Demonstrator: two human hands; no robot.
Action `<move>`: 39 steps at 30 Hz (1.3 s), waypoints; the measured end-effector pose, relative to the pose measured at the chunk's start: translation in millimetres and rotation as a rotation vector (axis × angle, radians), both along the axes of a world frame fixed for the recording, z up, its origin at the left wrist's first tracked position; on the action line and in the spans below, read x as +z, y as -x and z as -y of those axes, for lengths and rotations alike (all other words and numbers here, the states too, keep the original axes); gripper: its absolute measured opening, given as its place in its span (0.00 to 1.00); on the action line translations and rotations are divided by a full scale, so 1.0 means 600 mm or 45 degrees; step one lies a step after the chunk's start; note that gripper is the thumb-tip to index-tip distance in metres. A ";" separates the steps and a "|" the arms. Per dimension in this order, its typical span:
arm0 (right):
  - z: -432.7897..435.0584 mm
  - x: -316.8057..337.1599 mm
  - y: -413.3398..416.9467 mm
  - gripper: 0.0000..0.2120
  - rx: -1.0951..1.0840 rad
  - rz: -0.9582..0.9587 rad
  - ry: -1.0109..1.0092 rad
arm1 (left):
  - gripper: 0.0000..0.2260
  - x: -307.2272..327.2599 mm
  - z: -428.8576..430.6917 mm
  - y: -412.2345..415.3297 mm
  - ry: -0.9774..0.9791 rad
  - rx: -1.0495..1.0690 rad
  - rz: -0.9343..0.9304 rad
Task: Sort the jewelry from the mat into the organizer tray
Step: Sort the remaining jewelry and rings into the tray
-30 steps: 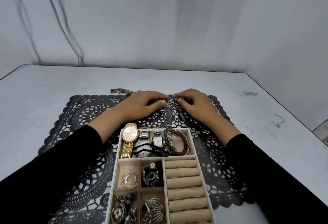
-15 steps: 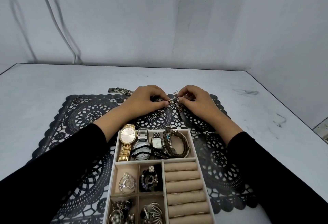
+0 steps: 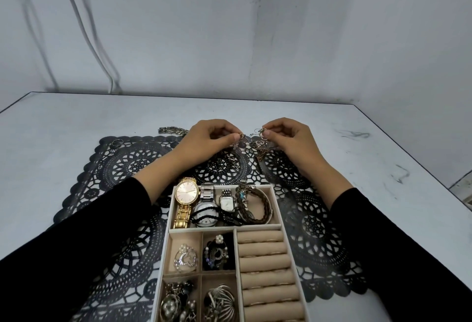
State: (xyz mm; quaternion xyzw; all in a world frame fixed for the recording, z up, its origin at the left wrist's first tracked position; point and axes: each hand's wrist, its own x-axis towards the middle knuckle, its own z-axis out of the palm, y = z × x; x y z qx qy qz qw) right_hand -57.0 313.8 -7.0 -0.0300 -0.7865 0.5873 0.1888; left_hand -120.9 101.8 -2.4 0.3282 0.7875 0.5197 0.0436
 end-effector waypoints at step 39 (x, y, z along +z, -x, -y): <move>0.072 0.053 -0.179 0.11 0.082 -0.066 0.325 | 0.05 0.062 0.169 -0.212 -0.315 0.297 0.078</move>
